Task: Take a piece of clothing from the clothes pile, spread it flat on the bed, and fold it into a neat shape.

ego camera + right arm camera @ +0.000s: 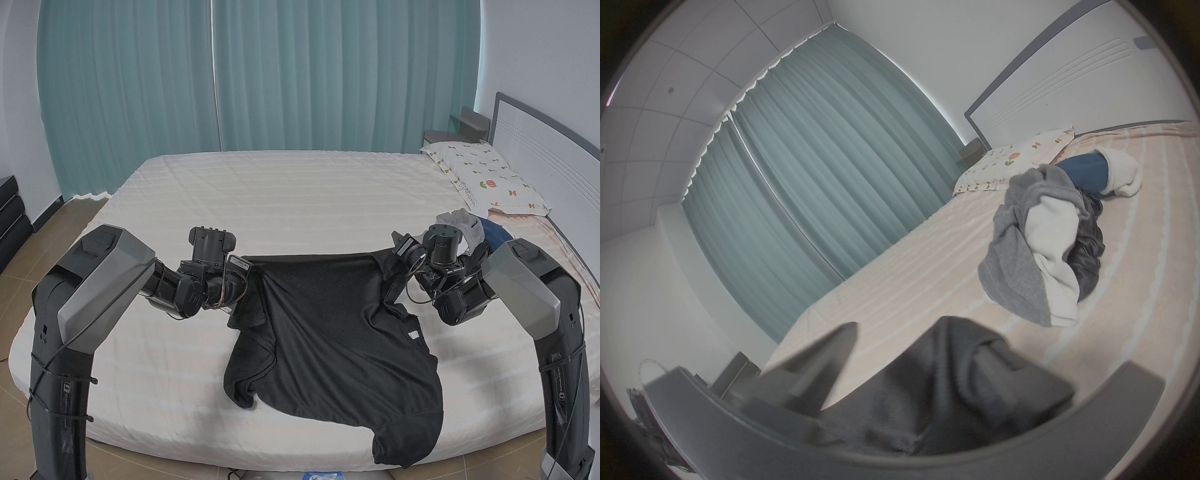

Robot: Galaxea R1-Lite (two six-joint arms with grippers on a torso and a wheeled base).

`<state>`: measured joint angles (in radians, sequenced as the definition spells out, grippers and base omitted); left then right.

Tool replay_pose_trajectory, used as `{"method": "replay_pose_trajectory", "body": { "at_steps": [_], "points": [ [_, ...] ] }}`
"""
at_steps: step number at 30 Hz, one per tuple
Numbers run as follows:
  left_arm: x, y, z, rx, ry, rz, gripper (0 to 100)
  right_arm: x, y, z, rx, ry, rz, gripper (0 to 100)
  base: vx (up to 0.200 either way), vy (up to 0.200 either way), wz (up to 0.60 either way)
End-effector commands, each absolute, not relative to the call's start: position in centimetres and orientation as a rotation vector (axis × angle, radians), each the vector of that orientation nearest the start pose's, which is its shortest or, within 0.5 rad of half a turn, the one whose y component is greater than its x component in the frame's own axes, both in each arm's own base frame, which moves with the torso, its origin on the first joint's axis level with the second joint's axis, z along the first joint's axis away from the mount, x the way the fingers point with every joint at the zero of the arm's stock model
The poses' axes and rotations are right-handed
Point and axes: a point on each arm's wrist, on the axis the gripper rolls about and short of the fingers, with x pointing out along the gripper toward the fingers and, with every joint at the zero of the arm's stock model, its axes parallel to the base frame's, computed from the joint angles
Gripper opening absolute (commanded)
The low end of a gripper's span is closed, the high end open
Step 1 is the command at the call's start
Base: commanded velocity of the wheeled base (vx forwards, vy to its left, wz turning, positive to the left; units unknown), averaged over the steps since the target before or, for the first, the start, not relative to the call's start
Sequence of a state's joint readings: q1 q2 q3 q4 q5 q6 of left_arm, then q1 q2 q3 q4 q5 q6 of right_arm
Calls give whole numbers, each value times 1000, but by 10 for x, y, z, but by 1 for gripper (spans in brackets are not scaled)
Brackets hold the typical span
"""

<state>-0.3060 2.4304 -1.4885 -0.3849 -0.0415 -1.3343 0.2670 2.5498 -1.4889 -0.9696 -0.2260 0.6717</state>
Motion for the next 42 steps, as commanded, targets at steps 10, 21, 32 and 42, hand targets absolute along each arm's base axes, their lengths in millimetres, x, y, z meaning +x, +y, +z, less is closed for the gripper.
{"method": "replay_pose_trajectory", "body": {
  "at_steps": [10, 21, 32, 42],
  "points": [
    [473, -138, 22, -1034, 690, 255, 100, 481, 101, -13, 514, 289, -100, 100, 0, 0, 0],
    [463, -118, 70, -1034, 828, 184, 100, 469, 67, 23, 562, 279, -23, 100, 0, 0, 0],
    [470, -79, 86, -1232, 727, 227, 100, 476, 76, 28, 683, 228, 10, 100, 0, 0, 0],
    [419, -79, 81, -1230, 959, 90, 100, 448, 83, 19, 541, 257, 152, 100, 0, 0, 0]
  ]
}}
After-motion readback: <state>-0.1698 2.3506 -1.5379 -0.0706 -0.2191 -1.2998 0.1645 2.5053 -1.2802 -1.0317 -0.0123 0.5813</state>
